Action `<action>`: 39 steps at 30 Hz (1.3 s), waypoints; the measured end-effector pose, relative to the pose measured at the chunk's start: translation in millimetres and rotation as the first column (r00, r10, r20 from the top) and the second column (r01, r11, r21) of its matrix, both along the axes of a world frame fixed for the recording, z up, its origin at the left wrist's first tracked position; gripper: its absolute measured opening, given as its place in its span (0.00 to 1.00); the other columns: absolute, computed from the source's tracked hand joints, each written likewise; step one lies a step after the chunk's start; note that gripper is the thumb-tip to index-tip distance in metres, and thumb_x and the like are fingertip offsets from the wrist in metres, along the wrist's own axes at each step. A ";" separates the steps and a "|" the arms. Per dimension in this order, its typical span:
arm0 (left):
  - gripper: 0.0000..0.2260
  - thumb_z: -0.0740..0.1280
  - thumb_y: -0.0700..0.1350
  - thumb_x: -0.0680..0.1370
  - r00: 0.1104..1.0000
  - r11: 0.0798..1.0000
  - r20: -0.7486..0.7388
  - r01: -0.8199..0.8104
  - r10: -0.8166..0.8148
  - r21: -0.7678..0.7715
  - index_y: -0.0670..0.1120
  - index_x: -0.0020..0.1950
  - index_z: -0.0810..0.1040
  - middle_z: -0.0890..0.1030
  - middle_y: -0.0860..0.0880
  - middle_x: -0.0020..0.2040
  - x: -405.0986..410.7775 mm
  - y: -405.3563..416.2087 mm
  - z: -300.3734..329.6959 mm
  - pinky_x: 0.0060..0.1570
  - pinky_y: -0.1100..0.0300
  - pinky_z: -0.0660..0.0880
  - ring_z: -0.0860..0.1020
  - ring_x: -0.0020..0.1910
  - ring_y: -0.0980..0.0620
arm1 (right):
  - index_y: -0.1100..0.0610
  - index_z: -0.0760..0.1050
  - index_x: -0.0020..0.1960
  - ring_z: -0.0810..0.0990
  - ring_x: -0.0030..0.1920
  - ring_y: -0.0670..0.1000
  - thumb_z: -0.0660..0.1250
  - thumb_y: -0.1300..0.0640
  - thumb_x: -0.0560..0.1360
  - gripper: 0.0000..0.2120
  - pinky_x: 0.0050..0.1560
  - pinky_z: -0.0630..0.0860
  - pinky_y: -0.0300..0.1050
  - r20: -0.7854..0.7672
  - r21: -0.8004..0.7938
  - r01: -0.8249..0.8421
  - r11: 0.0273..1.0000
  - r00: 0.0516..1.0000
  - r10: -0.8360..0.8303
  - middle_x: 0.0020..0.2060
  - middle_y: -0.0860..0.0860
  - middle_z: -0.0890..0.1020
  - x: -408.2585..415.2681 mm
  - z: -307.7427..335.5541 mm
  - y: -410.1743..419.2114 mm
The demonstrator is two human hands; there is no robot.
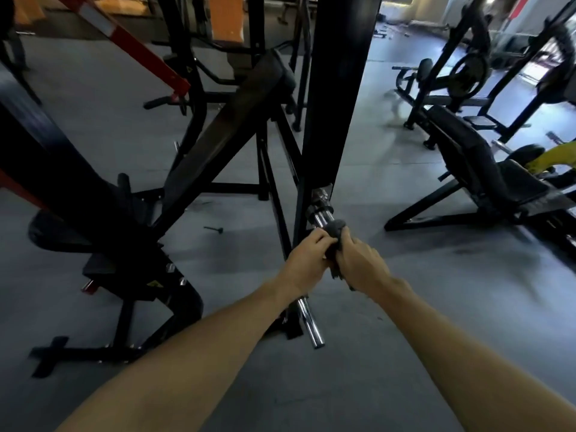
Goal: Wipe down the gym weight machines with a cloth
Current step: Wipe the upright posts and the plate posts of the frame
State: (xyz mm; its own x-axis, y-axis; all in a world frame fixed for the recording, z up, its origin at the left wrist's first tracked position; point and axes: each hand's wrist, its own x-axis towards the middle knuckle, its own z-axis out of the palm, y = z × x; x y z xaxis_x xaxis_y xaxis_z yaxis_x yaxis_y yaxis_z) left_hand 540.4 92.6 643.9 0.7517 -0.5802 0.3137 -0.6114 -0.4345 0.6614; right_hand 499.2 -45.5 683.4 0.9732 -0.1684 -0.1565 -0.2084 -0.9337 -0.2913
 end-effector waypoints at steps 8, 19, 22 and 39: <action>0.27 0.71 0.29 0.73 0.931 0.962 0.249 0.242 -0.267 0.128 0.39 0.71 0.74 0.69 0.46 0.76 -18.9 4.0 -15.1 0.59 0.48 0.80 0.67 0.75 0.47 | 0.63 0.54 0.80 0.76 0.62 0.61 0.62 0.55 0.83 0.31 0.56 0.75 0.51 -0.012 -0.153 0.067 0.986 0.998 -0.069 0.65 0.59 0.76 -62.9 10.0 13.5; 0.23 0.64 0.32 0.77 0.869 0.935 0.363 0.261 -0.336 0.242 0.34 0.73 0.70 0.63 0.41 0.80 8.2 25.9 -12.4 0.66 0.53 0.75 0.58 0.80 0.47 | 0.71 0.47 0.78 0.68 0.70 0.62 0.61 0.54 0.82 0.36 0.73 0.65 0.52 -0.117 -0.734 -0.078 0.674 0.993 -0.012 0.76 0.66 0.62 -29.1 9.4 55.1; 0.21 0.66 0.36 0.77 0.816 0.944 0.507 0.135 -0.278 0.301 0.36 0.71 0.74 0.70 0.40 0.76 35.4 30.4 -19.3 0.76 0.54 0.63 0.66 0.77 0.45 | 0.73 0.43 0.78 0.64 0.74 0.64 0.58 0.53 0.84 0.36 0.77 0.60 0.55 -0.148 -0.779 -0.122 0.616 0.989 0.009 0.77 0.68 0.57 1.8 6.2 58.9; 0.32 0.72 0.38 0.74 0.808 0.863 0.464 0.104 -0.363 0.494 0.39 0.77 0.66 0.61 0.43 0.81 47.1 32.2 -0.2 0.81 0.55 0.48 0.55 0.82 0.49 | 0.69 0.53 0.77 0.71 0.64 0.59 0.56 0.50 0.83 0.31 0.69 0.68 0.50 -0.087 -0.664 -0.053 0.746 0.996 -0.006 0.70 0.64 0.67 9.4 1.2 48.5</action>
